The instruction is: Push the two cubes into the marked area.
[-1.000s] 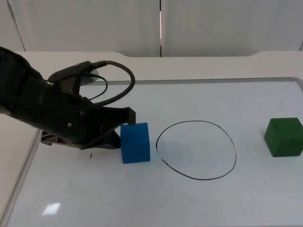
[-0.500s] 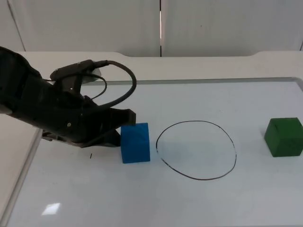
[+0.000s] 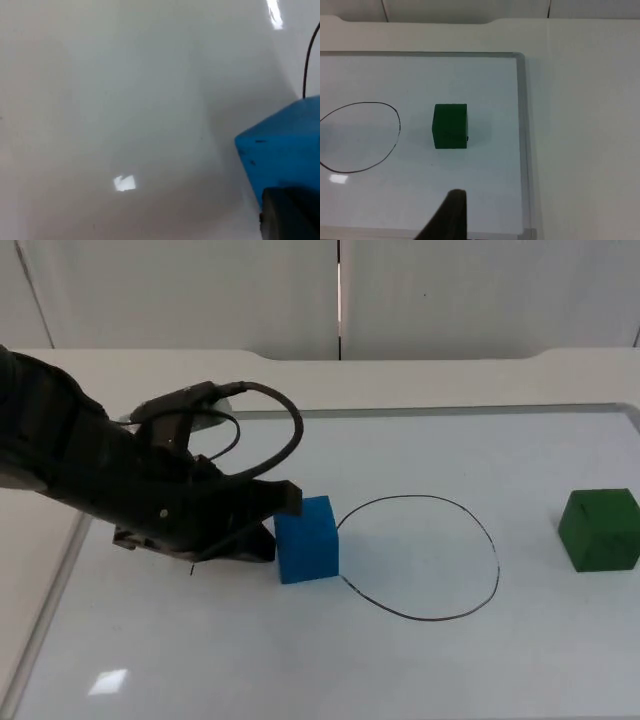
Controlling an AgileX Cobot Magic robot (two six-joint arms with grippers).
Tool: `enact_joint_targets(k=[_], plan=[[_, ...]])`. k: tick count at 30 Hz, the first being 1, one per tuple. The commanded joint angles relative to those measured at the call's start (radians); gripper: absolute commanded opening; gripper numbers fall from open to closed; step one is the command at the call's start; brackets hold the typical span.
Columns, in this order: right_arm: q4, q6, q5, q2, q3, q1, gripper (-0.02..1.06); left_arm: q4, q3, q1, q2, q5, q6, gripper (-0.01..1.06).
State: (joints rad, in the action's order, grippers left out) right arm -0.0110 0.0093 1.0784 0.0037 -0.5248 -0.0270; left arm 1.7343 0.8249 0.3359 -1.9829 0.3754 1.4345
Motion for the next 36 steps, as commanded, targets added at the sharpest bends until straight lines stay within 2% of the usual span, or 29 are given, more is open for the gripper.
enact_joint_targets(k=[1, 9, 36], plan=[[0.000, -0.002, 0.000, -0.004, 0.009, 0.003, 1.05, 0.010, 0.007, 0.014, -0.002, 0.011, 0.004, 0.00], [0.000, -0.002, 0.000, -0.004, 0.009, 0.003, 1.05, 0.010, 0.016, 0.043, -0.002, 0.002, 0.004, 0.00], [0.000, -0.002, 0.000, -0.004, 0.009, 0.003, 1.05, 0.010, 0.048, 0.066, -0.002, -0.020, 0.004, 0.00]])
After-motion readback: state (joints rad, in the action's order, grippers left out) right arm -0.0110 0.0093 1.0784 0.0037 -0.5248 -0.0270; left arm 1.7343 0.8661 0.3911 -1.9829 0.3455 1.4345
